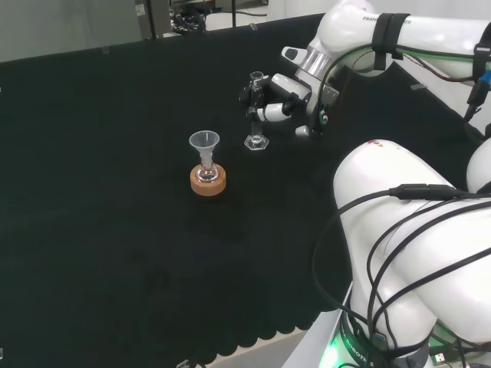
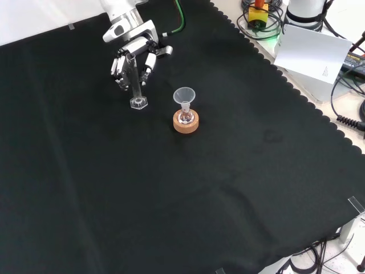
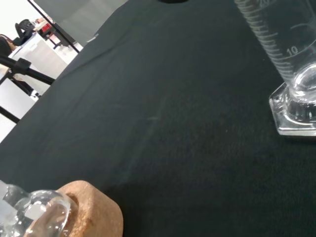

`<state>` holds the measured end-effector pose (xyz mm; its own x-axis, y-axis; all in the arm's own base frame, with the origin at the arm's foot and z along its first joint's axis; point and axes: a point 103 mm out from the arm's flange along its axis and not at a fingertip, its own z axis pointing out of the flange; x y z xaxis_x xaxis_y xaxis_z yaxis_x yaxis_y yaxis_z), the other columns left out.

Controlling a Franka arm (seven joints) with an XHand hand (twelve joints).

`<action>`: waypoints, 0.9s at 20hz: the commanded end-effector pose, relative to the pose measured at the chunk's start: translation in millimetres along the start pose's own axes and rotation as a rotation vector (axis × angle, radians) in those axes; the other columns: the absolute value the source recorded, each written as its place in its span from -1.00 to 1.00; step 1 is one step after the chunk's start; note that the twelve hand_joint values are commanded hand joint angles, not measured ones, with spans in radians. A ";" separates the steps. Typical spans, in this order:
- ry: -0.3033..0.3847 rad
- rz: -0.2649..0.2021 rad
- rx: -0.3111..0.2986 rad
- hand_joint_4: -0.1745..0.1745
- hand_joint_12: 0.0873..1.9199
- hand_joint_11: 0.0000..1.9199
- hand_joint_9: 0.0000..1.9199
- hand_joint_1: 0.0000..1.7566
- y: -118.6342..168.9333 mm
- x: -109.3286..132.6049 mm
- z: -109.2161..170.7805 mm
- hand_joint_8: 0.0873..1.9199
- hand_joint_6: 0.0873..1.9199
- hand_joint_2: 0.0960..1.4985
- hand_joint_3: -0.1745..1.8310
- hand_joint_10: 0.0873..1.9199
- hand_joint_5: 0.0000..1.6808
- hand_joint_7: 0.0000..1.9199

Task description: Put the graduated cylinder back on the table.

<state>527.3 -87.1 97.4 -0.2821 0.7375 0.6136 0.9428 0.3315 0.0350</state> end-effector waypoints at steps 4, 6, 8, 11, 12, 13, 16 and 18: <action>-0.001 0.008 -0.009 -0.38 0.34 -0.60 -0.13 0.04 3.8 3.4 -20.6 -0.38 -0.60 0.25 -1.00 -1.00 -0.58 -0.61; -0.010 0.009 -0.015 -0.40 0.36 -0.65 -0.18 0.02 2.7 5.4 -28.1 -0.36 -0.68 0.23 -1.00 -1.00 -0.59 -0.67; -0.025 0.012 -0.020 -0.41 0.38 -0.71 -0.23 -0.01 0.4 8.7 -38.3 -0.35 -0.75 0.22 -1.00 -1.00 -0.60 -0.73; -0.061 0.012 -0.030 -0.41 0.41 -0.80 -0.29 -0.03 -3.7 16.2 -57.3 -0.35 -0.82 0.20 -1.00 -1.00 -0.62 -0.81; -0.077 0.012 -0.034 -0.41 0.42 -0.83 -0.31 -0.03 -5.8 20.3 -65.8 -0.35 -0.84 0.20 -1.00 -1.00 -0.62 -0.83; -0.094 0.011 -0.040 -0.41 0.43 -0.85 -0.32 -0.04 -8.4 25.0 -74.4 -0.35 -0.86 0.19 -1.00 -1.00 -0.62 -0.84; -0.143 0.010 -0.052 -0.40 0.44 -0.89 -0.35 -0.05 -16.8 39.5 -93.8 -0.35 -0.90 0.18 -1.00 -1.00 -0.63 -0.87; -0.182 0.011 -0.059 -0.39 0.44 -0.90 -0.36 -0.06 -24.8 53.4 -106.4 -0.36 -0.90 0.18 -1.00 -1.00 -0.63 -0.88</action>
<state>527.8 -113.2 172.3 -0.2924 0.7867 0.5438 0.9506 0.3008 0.0759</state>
